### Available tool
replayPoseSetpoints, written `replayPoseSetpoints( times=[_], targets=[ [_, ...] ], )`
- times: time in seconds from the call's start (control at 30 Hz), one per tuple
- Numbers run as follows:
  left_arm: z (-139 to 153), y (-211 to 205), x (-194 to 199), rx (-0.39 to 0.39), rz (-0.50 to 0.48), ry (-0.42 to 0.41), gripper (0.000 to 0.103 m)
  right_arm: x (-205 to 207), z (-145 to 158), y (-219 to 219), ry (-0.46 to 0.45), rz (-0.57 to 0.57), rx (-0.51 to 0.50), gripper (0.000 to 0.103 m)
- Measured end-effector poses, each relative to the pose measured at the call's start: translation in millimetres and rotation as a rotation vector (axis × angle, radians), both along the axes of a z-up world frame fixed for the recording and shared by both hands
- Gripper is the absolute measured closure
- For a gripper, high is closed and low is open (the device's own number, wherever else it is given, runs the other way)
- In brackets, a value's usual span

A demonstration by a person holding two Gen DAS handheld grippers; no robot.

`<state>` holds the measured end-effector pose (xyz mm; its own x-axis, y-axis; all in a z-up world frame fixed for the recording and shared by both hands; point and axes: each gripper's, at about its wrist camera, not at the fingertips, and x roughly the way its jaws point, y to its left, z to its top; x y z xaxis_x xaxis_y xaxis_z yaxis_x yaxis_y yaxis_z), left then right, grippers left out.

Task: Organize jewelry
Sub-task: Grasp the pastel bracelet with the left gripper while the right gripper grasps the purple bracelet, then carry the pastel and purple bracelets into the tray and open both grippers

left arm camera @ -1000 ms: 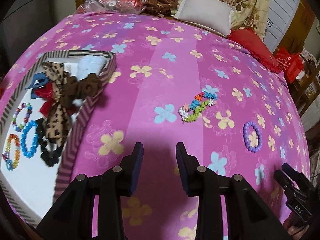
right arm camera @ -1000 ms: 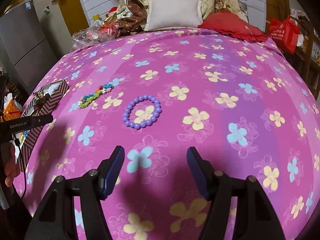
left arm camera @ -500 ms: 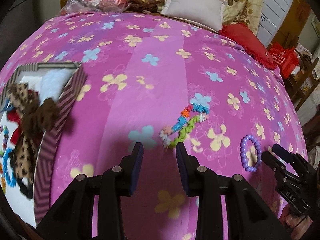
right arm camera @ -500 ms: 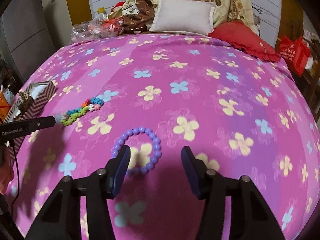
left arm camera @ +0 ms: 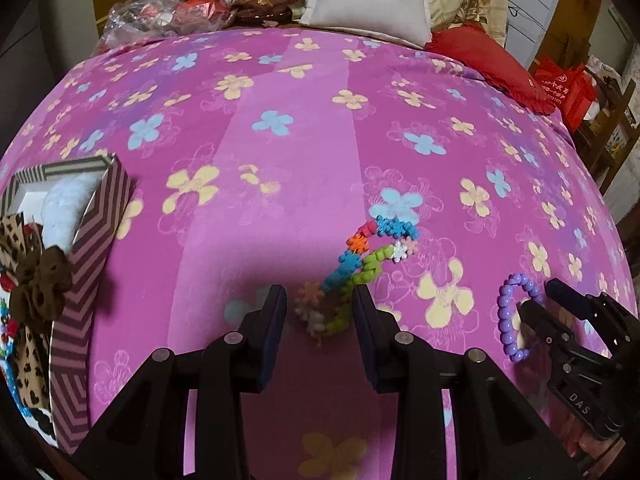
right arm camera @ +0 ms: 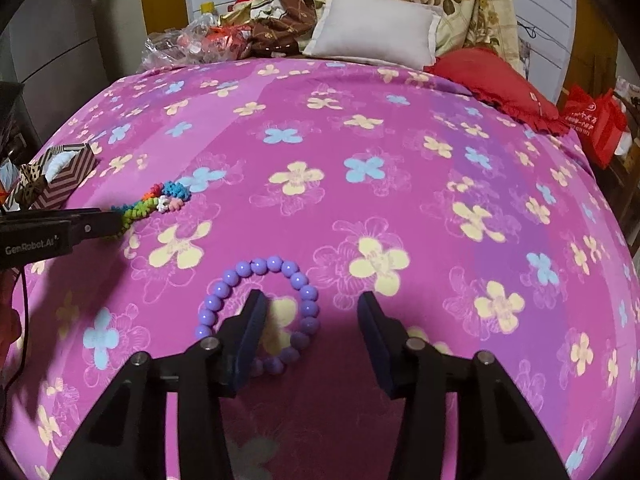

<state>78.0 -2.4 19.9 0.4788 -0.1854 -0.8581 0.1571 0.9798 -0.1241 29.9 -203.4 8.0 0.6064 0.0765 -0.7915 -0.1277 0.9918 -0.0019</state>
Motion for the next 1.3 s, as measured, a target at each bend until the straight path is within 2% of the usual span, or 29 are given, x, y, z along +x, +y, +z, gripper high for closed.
replayPoseSetpoints(
  times=[0.07, 0.1, 0.13, 0.17, 0.2, 0.27, 0.3, 0.5, 0.63, 0.93, 1.3],
  targets=[
    [-1, -3, 1, 0.005, -0.009, -0.003, 0.075, 1, -1, 2, -0.010, 0.007, -0.009, 0.057],
    [-1, -5, 2, 0.009, -0.016, -0.010, 0.076, 1, -1, 2, -0.012, 0.009, -0.018, 0.063],
    [-1, -6, 2, 0.006, -0.023, -0.013, 0.083, 1, -1, 3, -0.017, 0.016, -0.021, 0.066],
    [-1, -6, 2, -0.008, -0.038, -0.019, 0.089, 1, -1, 4, -0.020, 0.018, -0.019, 0.076],
    [-1, -7, 1, -0.025, -0.055, -0.017, 0.092, 1, -1, 4, -0.020, 0.019, -0.023, 0.087],
    [0, -8, 0, -0.028, -0.067, -0.017, 0.093, 1, 0, 5, -0.017, 0.026, -0.022, 0.094],
    [1, -8, -2, -0.042, -0.080, -0.019, 0.098, 1, 0, 5, -0.013, 0.030, -0.015, 0.094],
    [13, 0, -21, -0.067, -0.089, -0.026, 0.098, -8, 9, 4, -0.014, 0.044, 0.047, 0.094],
    [28, 10, -36, -0.084, -0.080, -0.045, 0.098, -20, 28, 6, -0.044, 0.056, 0.082, 0.094],
    [53, 30, -69, -0.081, -0.062, -0.054, 0.098, -46, 60, 26, -0.090, 0.096, 0.070, 0.094],
    [77, 56, -106, -0.053, -0.030, -0.085, 0.098, -76, 85, 56, -0.115, 0.159, 0.074, 0.094]
  ],
)
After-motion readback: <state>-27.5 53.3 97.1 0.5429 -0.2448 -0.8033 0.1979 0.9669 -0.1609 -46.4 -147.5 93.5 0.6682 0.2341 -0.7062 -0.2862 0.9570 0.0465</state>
